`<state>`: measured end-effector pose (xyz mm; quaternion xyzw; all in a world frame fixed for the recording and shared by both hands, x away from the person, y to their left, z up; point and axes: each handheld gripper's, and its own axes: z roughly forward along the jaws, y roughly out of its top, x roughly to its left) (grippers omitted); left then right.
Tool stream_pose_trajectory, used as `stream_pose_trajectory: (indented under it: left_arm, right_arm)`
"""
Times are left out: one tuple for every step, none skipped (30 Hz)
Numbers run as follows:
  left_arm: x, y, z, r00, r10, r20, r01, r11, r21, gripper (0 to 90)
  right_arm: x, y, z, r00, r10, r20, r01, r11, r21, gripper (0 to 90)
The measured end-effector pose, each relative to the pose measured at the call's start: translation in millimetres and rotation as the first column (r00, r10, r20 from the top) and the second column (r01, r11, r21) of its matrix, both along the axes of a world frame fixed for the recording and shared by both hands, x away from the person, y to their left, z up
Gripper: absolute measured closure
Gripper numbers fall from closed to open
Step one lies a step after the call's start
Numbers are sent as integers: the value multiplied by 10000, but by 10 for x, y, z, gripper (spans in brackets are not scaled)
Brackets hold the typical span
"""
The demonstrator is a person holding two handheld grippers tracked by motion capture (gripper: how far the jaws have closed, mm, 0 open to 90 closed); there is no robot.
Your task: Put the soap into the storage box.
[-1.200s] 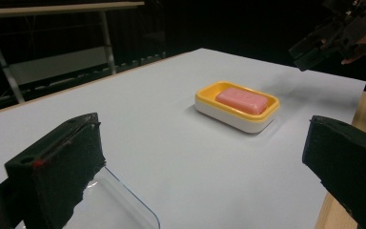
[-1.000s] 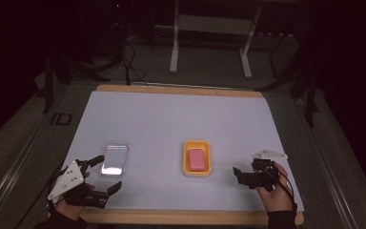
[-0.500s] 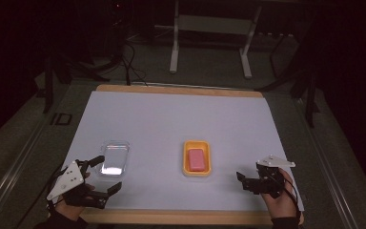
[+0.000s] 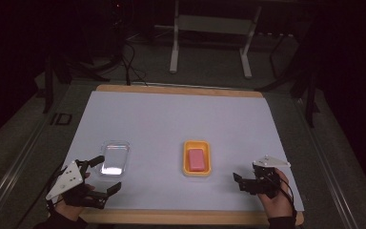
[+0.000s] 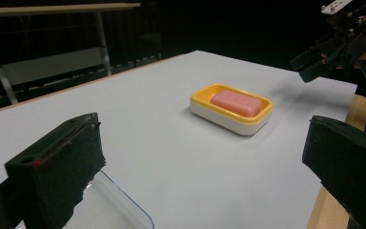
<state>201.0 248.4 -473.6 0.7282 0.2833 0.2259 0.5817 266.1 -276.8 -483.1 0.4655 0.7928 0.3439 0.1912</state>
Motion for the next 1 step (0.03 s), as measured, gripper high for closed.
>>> stream_pose_trajectory:
  left_arm:
    - [-1, 0, 0, 10000, 10, -1, -10, 10000, 23, 4]
  right_arm:
    - [1, 1, 1, 10000, -6, 0, 6, 10000, 0, 143]
